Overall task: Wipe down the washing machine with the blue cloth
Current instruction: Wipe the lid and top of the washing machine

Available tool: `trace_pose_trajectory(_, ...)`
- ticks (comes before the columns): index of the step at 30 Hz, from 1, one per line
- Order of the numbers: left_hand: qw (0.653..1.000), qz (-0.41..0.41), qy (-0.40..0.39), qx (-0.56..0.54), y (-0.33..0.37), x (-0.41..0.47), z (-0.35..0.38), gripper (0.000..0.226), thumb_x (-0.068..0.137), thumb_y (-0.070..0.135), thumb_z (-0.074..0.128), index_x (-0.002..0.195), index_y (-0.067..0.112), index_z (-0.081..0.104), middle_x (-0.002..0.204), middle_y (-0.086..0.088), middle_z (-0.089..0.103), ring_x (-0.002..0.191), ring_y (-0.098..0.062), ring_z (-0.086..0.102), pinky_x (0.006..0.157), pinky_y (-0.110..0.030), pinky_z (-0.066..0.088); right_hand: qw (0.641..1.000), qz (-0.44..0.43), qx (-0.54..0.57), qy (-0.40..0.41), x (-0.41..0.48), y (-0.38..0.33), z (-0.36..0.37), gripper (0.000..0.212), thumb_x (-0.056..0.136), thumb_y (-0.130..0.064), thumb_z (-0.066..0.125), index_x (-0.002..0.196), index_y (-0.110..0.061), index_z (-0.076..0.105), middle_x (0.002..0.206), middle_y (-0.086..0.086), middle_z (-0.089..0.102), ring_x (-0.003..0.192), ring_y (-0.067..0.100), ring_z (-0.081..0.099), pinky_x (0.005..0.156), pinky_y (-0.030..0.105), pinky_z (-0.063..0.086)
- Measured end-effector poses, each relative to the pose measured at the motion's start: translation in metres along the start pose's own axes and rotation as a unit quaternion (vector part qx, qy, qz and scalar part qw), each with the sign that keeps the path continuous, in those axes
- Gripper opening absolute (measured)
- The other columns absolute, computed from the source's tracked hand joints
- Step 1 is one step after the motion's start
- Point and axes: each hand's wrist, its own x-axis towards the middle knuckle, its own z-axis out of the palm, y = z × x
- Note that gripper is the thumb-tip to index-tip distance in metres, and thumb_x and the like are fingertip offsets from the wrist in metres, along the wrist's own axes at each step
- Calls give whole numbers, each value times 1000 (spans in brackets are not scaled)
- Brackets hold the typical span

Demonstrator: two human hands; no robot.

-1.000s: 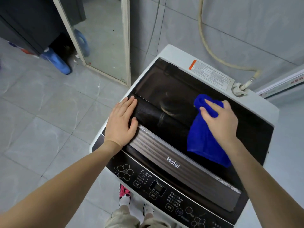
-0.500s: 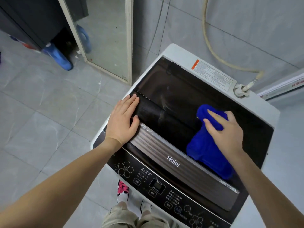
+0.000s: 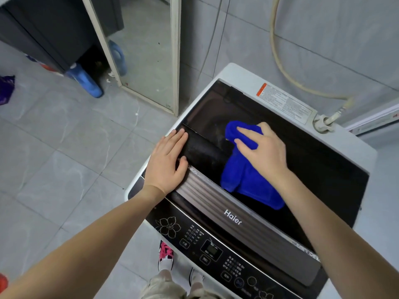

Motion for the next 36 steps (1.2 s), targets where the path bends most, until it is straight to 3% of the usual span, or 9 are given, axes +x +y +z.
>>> trace_pose_trajectory(4, 1000, -6, 0, -4, 1, 0, 2, 57, 94, 25, 43, 150, 16, 44, 157, 2, 40, 149, -15, 28, 125, -39, 17, 995, 94, 14, 28, 18, 12, -7, 42, 95, -43, 61, 134, -26, 62, 113, 3, 54, 96, 16, 57, 76, 25, 42)
trace_pose_trajectory(8, 1000, -7, -1, -3, 0, -1, 1, 57, 94, 28, 41, 150, 18, 44, 157, 3, 40, 149, -14, 28, 125, -40, 18, 993, 104, 49, 28, 33, 0, -6, 42, 96, -41, 62, 134, -25, 62, 124, 4, 55, 111, 17, 55, 81, 22, 39)
trace_pose_trajectory(10, 1000, -8, -3, -4, 1, 0, 1, 57, 94, 28, 41, 150, 18, 44, 157, 3, 40, 149, -14, 27, 125, -38, 17, 992, 101, 55, 43, 31, 2, -13, 42, 94, -40, 64, 134, -26, 62, 120, 4, 54, 105, 18, 56, 80, 24, 40)
trace_pose_trajectory(13, 1000, -8, -2, -4, 1, 0, 1, 57, 94, 28, 40, 150, 17, 45, 157, 2, 41, 149, -14, 29, 125, -39, 18, 988, 70, -67, 118, 27, 2, -29, 44, 92, -30, 69, 135, -23, 61, 114, 11, 52, 92, 21, 52, 69, 30, 38)
trace_pose_trajectory(16, 1000, -4, 1, -6, 0, 0, 1, 57, 93, 27, 41, 149, 16, 46, 156, 2, 42, 149, -16, 30, 123, -44, 22, 976, 38, -195, 86, 29, -1, -29, 48, 91, -24, 70, 138, -21, 58, 119, 14, 51, 99, 27, 53, 65, 32, 35)
trace_pose_trajectory(22, 1000, -3, 6, -12, 0, 0, 1, 58, 92, 27, 41, 149, 15, 47, 156, 1, 43, 148, -17, 31, 123, -44, 22, 994, 89, 66, -9, 25, -8, -8, 43, 95, -43, 61, 137, -31, 59, 133, 5, 50, 119, 20, 53, 87, 23, 37)
trace_pose_trajectory(29, 1000, 10, 13, -20, -3, 0, 5, 58, 91, 26, 43, 147, 13, 48, 154, 1, 44, 148, -18, 32, 122, -44, 24, 991, -127, 9, -38, 8, -40, 24, 42, 92, -46, 61, 133, -35, 61, 106, -2, 54, 94, 12, 54, 70, 35, 55)
trace_pose_trajectory(34, 1000, 6, 14, -21, -3, 0, 4, 58, 91, 27, 43, 147, 15, 48, 154, 2, 44, 148, -16, 32, 123, -42, 22, 998, 45, -6, 48, 119, -26, 21, 46, 96, -50, 56, 137, -29, 60, 120, 6, 55, 107, 24, 59, 79, 29, 41)
trace_pose_trajectory(36, 1000, 4, 14, -27, -3, 0, 3, 58, 90, 26, 44, 147, 15, 49, 154, 3, 44, 147, -16, 32, 123, -42, 23, 998, 50, -1, 48, 122, -33, 22, 46, 96, -49, 57, 137, -27, 60, 120, 7, 55, 108, 25, 59, 80, 31, 43)
